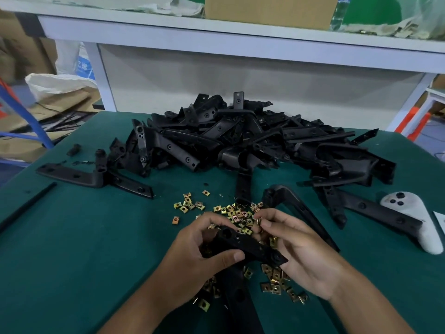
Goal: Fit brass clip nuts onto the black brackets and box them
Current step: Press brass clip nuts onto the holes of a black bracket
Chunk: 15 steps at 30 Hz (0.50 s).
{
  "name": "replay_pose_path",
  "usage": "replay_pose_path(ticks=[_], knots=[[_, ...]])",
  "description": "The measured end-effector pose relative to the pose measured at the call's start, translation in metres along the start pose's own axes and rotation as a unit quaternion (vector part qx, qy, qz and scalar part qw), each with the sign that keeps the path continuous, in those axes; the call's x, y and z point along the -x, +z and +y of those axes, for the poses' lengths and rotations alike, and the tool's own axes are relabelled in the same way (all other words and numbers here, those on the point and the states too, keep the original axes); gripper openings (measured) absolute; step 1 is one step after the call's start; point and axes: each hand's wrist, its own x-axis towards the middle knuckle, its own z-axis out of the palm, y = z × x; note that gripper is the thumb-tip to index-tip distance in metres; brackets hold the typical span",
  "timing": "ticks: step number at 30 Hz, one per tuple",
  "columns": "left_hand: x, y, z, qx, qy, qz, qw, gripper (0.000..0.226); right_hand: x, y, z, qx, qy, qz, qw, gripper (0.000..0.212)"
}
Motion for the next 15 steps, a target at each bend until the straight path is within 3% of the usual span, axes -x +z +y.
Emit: replay_pose_path(ticks=[5, 15], knots=[[-0.0003, -0.0003, -0.0007, -0.013, 0.004, 0.002, 1.000, 0.033, 0.0027, 0.0033, 0.0021, 0.036, -0.014, 0.025, 0.999, 0.016], [0.0016, -0.0012, -0.0022, 0.020, -0.024, -0.014, 0.999, 0.040, 0.0040, 0.0018, 0.0010, 0.075, -0.039, -0.011, 0.996, 0.012]])
